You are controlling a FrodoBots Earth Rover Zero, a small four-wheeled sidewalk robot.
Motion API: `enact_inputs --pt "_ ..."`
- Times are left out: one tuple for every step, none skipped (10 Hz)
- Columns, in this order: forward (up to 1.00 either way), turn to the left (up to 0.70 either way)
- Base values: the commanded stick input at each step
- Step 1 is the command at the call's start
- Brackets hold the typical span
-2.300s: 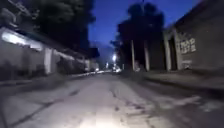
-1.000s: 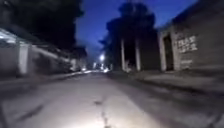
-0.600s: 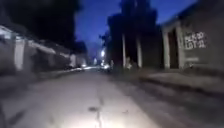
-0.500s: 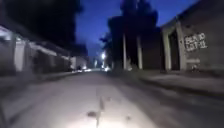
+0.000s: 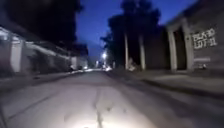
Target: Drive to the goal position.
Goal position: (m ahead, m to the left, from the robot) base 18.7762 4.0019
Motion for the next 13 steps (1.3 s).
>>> enact_inputs --pt "0.85 0.01" --pt "0.85 0.01" --pt "0.85 0.01" --pt "0.85 0.01" --pt "0.85 0.01" --pt "0.85 0.01" --pt "0.85 0.01" --pt "0.85 0.01" --pt "0.85 0.01" --pt "0.85 0.01" --pt "0.85 0.01" --pt "0.85 0.01" --pt "0.85 0.01"
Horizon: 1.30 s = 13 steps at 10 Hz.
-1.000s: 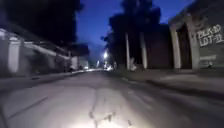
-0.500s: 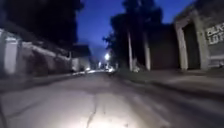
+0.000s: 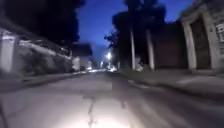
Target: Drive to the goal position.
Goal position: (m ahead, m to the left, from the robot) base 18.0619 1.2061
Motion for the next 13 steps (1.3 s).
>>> enact_inputs --pt "0.85 0.01" --pt "0.85 0.01" --pt "0.85 0.01" --pt "0.85 0.01" --pt "0.85 0.01" --pt "0.85 0.01" --pt "0.85 0.01" --pt "0.85 0.01" --pt "0.85 0.01" --pt "0.85 0.01" --pt "0.85 0.01" --pt "0.85 0.01" --pt "0.85 0.01"
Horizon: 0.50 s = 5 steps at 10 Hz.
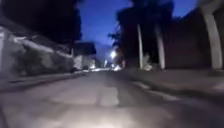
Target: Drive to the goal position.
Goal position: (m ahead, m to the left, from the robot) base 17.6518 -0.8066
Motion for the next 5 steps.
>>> enact_inputs --pt "0.85 0.01" --pt "0.85 0.01" --pt "0.85 0.01" --pt "0.85 0.01" --pt "0.85 0.01"
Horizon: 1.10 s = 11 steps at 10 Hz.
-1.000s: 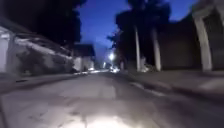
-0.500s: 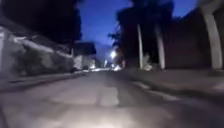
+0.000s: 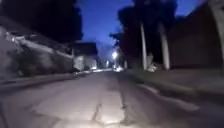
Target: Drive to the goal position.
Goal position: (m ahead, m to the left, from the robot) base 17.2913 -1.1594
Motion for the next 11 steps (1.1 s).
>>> enact_inputs --pt "0.85 0.01" --pt "0.85 0.01" --pt "0.85 0.01" --pt "0.85 0.01" --pt "0.85 0.01" --pt "0.85 0.01" --pt "0.85 0.01" --pt "0.85 0.01" --pt "0.85 0.01" --pt "0.85 0.01" --pt "0.85 0.01"
